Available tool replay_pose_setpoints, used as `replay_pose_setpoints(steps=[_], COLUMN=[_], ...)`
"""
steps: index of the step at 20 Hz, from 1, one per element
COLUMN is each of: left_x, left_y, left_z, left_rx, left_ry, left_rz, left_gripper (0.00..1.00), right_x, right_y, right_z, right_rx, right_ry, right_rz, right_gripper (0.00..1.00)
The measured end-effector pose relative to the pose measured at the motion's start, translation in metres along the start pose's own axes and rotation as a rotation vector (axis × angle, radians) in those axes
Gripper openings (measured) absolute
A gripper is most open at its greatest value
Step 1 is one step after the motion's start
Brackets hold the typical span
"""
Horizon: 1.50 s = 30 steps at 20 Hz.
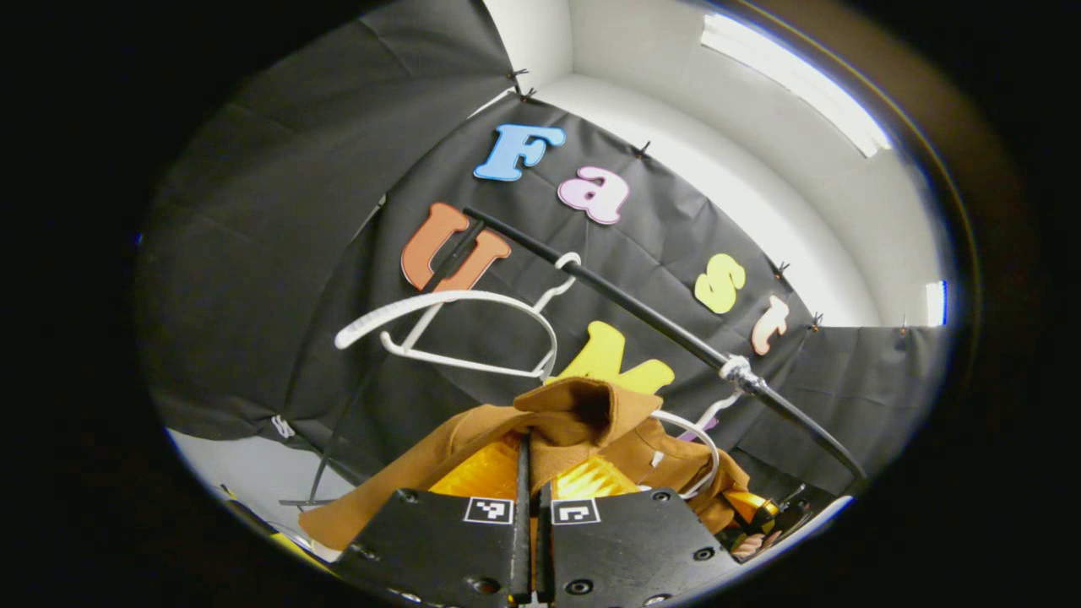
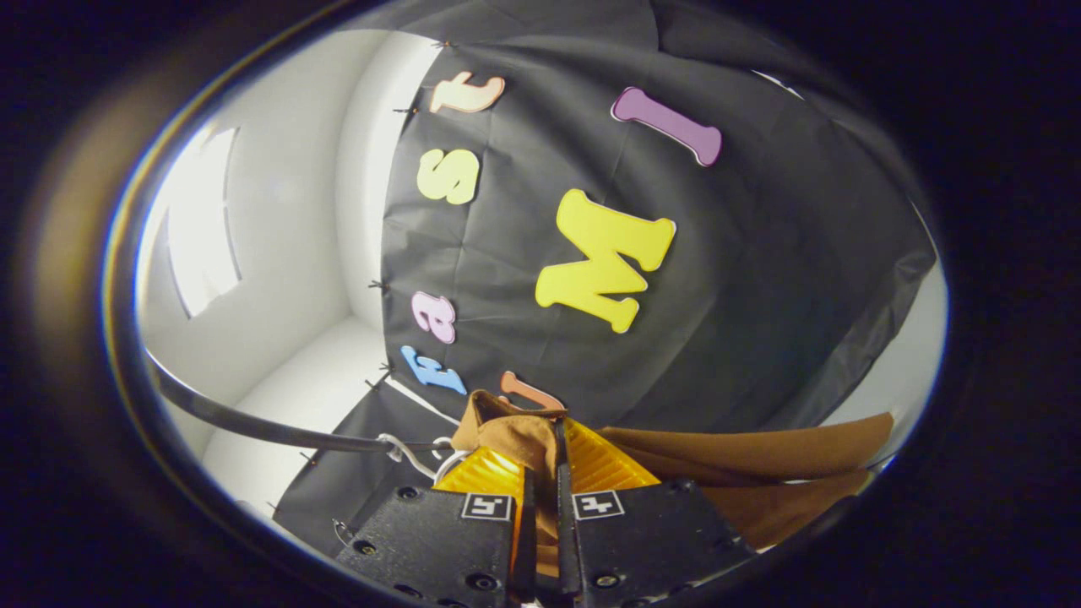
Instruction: Grasp the clothes on the hanger with both hands and then place them into the laundry hamper below.
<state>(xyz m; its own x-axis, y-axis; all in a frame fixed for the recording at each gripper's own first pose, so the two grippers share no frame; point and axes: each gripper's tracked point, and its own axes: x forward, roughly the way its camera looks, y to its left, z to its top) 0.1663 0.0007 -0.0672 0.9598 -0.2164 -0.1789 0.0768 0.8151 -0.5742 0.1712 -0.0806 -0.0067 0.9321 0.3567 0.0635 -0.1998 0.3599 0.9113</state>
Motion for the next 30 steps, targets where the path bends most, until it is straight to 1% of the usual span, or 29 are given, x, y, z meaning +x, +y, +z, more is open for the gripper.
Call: replay_pose_setpoints(steps=[2, 5, 14, 16, 18, 21, 26, 28, 30], left_x=[0.002, 0.002, 0.008, 0.013, 0.012, 0.017, 0.031, 0.031, 0.031], left_y=[0.002, 0.006, 0.017, 0.02, 0.026, 0.035, 0.038, 0.045, 0.053], left_z=[0.003, 0.01, 0.04, 0.031, 0.028, 0.033, 0.034, 0.027, 0.023], left_rx=[-0.003, -0.004, -0.022, -0.011, -0.027, -0.058, -0.026, -0.018, -0.038], left_ry=[0.0, 0.006, -0.022, -0.009, 0.003, 0.002, 0.018, 0.031, 0.041], left_rz=[0.005, 0.01, -0.002, 0.001, 0.006, 0.003, 0.006, 0.018, 0.017], left_gripper=[0.02, 0.02, 0.03, 0.02, 0.02, 0.02, 0.02, 0.01, 0.02], right_x=[0.005, 0.01, 0.027, 0.032, 0.034, 0.041, 0.061, 0.07, 0.073], right_y=[-0.002, 0.001, 0.001, 0.001, 0.001, -0.003, 0.007, 0.004, -0.001], right_z=[0.004, 0.011, 0.029, 0.025, 0.024, 0.037, 0.042, 0.038, 0.036], right_rx=[-0.008, -0.004, 0.005, 0.008, 0.012, 0.012, -0.006, -0.017, -0.01], right_ry=[-0.001, -0.002, -0.016, -0.01, -0.004, -0.013, 0.013, 0.037, 0.051], right_rz=[-0.009, 0.0, -0.013, -0.013, -0.011, -0.023, -0.016, -0.026, -0.029], right_gripper=[0.13, 0.13, 0.12, 0.12, 0.11, 0.11, 0.11, 0.11, 0.12])
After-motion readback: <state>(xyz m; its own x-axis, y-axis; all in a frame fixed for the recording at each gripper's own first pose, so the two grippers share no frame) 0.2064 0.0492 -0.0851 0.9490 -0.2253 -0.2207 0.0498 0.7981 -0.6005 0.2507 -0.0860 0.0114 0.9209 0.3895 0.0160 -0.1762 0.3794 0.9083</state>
